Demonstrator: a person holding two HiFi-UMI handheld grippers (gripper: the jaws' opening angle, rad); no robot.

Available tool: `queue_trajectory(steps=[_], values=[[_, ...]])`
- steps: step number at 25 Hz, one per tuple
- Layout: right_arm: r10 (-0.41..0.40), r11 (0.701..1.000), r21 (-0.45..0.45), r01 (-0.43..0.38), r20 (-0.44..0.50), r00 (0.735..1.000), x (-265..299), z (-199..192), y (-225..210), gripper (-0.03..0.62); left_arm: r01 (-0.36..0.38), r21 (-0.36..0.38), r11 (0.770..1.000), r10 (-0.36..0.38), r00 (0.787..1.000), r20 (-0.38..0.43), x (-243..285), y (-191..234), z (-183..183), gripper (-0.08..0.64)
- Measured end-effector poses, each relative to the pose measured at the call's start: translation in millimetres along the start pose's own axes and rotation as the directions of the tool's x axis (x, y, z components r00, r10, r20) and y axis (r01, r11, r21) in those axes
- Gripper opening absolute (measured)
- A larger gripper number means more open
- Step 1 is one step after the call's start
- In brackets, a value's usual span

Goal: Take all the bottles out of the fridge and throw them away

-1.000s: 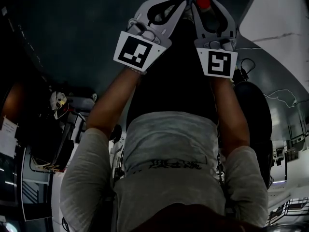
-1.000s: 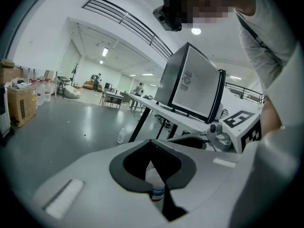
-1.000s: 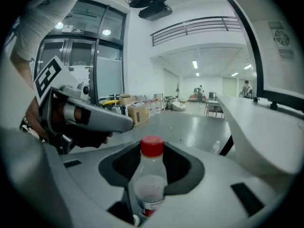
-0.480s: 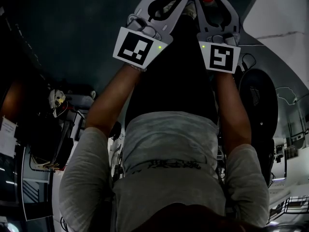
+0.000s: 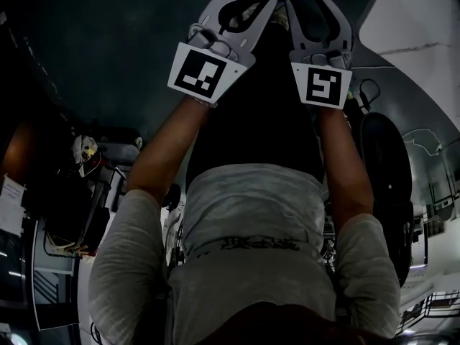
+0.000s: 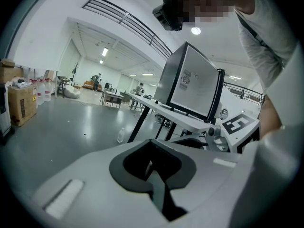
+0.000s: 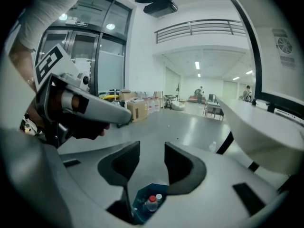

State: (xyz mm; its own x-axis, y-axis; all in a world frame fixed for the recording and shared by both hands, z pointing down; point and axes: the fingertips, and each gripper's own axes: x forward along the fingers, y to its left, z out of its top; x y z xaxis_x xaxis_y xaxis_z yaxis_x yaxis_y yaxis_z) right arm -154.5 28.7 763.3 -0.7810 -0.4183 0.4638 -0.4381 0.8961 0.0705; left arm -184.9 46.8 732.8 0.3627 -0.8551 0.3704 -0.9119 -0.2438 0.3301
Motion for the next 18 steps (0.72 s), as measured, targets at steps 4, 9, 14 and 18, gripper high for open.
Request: queue_trajectory(steps=[4, 9, 14, 18], values=[[0.009, 1.000, 0.011, -0.010, 0.026, 1.000, -8.3, 18.3, 5.3, 0.152, -0.007, -0.013, 1.000, 0.007, 1.000, 0.022, -9.5, -2.8, 14.3, 0.009], [0.016, 0.999, 0.049, -0.017, 0.032, 0.999, -22.2, 46.0, 12.5, 0.150, -0.008, -0.030, 1.000, 0.009, 0.999, 0.038, -26.5, -8.8, 37.0, 0.009], [0.017, 0.997, 0.075, -0.021, 0.057, 0.998, -37.1, 81.7, 10.0, 0.133, -0.004, -0.022, 1.000, 0.006, 0.993, 0.118, -38.8, -16.2, 75.8, 0.009], [-0.004, 0.995, 0.102, -0.004, 0.081, 0.997, -46.6, 112.1, -1.7, 0.107, -0.003, -0.028, 1.000, 0.006, 0.993, 0.121, -49.3, -20.1, 96.7, 0.009]])
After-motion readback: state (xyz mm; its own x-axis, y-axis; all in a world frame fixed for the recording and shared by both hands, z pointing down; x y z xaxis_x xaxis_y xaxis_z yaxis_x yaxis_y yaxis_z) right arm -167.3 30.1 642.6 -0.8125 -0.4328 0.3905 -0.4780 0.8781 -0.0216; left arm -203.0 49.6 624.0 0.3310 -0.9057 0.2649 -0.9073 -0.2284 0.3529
